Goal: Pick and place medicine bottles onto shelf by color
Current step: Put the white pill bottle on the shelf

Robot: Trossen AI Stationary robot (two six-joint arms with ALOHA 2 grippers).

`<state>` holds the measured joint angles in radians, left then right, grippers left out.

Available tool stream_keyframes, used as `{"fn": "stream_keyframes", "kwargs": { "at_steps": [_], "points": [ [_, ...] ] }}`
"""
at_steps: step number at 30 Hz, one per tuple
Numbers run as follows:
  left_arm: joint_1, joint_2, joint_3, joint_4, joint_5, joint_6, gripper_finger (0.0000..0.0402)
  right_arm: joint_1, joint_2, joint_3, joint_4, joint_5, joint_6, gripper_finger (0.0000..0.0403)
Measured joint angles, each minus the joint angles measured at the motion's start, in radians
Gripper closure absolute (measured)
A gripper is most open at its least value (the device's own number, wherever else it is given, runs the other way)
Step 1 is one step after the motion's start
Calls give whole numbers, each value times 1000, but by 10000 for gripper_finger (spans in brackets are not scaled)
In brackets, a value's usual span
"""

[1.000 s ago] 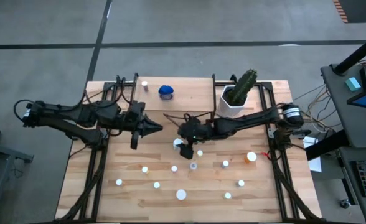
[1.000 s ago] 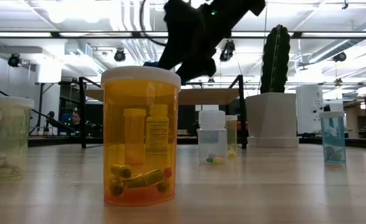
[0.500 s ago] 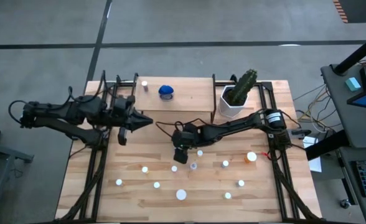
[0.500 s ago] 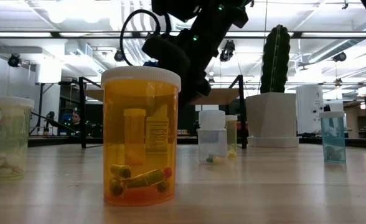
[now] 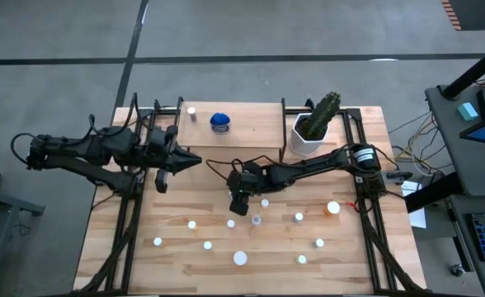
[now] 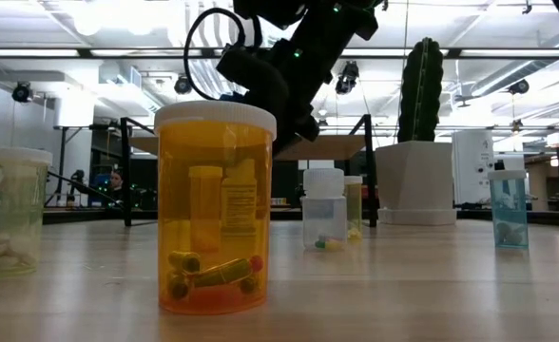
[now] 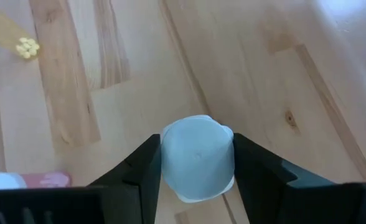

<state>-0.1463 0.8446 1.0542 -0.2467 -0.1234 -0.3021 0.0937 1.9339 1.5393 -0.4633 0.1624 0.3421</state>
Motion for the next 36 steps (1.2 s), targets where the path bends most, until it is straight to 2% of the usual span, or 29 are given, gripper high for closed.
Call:
{"fn": "stream_keyframes", "kwargs": {
  "at_steps": [7, 11, 15, 20, 23, 28, 36],
  "points": [
    [0, -7, -3, -5, -1, 2, 401, -2, -52, 52, -54, -60, -94, 247],
    [0, -13, -3, -4, -11, 2, 401, -28, -155, 166, -248, -70, -244, 243],
    [0, -15, -8, -4, -23, 2, 401, -119, -248, 262, -383, -78, -359, 248],
    [0, -10, -16, -4, -38, 0, 401, -286, -314, 290, -393, -264, -394, 248],
    [0, -6, -16, -3, -40, 0, 401, -367, -320, 277, -394, -367, -469, 248],
    [0, -14, -17, 2, -47, 2, 401, -440, -296, 272, -395, -396, -603, 248],
    [0, -23, -17, 3, -97, 1, 401, -455, -256, 272, -351, -399, -885, 248]
  ]
}}
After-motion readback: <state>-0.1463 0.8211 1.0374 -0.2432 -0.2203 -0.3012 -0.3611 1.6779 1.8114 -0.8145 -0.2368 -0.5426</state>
